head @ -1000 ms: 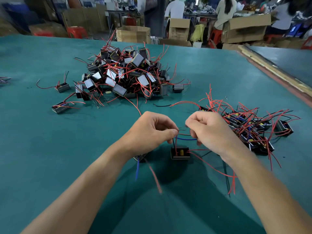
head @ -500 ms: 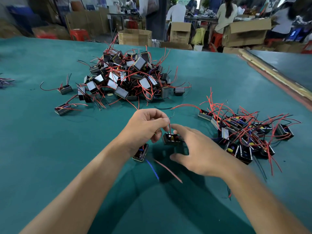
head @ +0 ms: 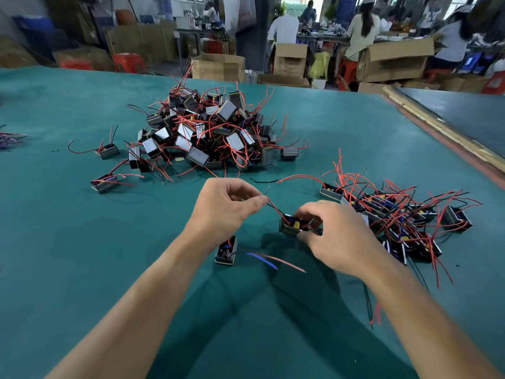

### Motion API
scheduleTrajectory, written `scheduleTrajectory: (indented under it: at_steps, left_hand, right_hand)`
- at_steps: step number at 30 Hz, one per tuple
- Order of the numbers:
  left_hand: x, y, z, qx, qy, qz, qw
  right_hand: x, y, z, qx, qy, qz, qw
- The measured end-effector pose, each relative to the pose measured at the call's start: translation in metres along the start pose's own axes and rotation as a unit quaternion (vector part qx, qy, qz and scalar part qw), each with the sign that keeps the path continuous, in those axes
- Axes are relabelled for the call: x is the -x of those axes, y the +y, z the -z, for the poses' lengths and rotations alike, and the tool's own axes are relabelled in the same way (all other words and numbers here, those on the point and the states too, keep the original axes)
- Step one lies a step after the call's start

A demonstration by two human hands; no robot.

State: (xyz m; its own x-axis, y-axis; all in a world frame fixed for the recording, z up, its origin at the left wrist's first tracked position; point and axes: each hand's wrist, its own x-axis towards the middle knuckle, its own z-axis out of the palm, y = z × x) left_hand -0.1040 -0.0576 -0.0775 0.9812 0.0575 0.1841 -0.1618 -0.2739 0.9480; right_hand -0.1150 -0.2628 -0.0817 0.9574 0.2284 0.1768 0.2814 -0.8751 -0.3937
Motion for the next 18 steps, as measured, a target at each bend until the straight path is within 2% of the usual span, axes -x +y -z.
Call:
scheduleTrajectory:
  at_steps: [6, 12, 18]
  left_hand:
    - [-0.003, -0.006, 0.001, -0.04, 0.018, 0.006, 0.999]
    - [-0.006, -0.013, 0.0, -0.058, 0.033, 0.017, 0.998]
    - [-0.005, -0.015, 0.0, -0.197, 0.034, 0.049, 0.979]
  right_hand:
    - [-0.002, 0.002, 0.001, 0.004, 0.002, -0.024, 1.0]
    - [-0.003, 0.004, 0.004, -0.015, 0.041, -0.076, 0.996]
    - [-0.005, 0.01, 0.009, 0.017, 0.095, -0.15, 0.984]
